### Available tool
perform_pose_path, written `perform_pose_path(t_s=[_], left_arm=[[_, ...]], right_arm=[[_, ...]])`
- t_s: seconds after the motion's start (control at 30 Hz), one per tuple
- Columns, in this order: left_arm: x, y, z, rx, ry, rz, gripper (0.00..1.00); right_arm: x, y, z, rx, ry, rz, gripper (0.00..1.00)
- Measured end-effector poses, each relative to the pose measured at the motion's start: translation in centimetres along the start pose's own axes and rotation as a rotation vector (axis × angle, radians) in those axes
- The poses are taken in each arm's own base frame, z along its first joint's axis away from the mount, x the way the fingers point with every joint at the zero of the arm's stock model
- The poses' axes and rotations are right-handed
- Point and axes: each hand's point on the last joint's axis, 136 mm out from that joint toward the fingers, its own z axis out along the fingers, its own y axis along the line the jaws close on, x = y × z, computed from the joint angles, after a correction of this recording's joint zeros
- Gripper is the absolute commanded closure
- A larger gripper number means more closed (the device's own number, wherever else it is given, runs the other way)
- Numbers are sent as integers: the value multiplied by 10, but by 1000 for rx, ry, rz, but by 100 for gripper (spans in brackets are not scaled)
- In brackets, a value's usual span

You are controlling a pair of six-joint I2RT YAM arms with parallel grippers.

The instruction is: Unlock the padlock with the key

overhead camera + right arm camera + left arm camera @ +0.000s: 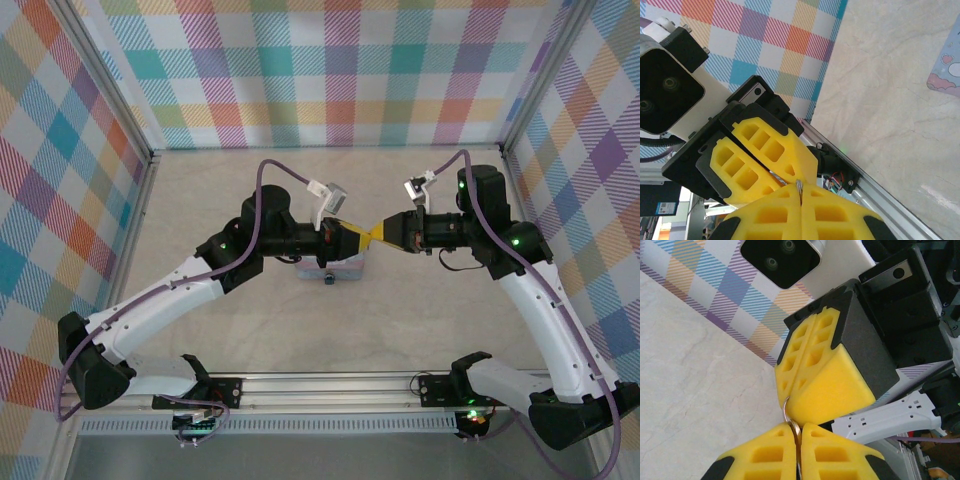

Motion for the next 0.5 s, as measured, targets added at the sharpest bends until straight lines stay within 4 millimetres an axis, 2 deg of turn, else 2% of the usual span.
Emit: perform_pose_path(t_s=[0.13,0.2,0.33,0.4,0.5], left_arm=[[1,2,-2,-14,4,9,100],[2,2,-2,-18,5,11,100],[6,5,-2,-31,20,8,100],[6,5,-2,-32,23,9,100],[8,5,-3,-32,29,6,100]], right_arm=[[1,0,0,-2,5,2,100],[1,0,1,-3,7,2,93],[5,-3,2,-9,13,-12,68],[8,-2,1,-11,11,-27,62],[11,3,-4,-20,-9,-69,59]])
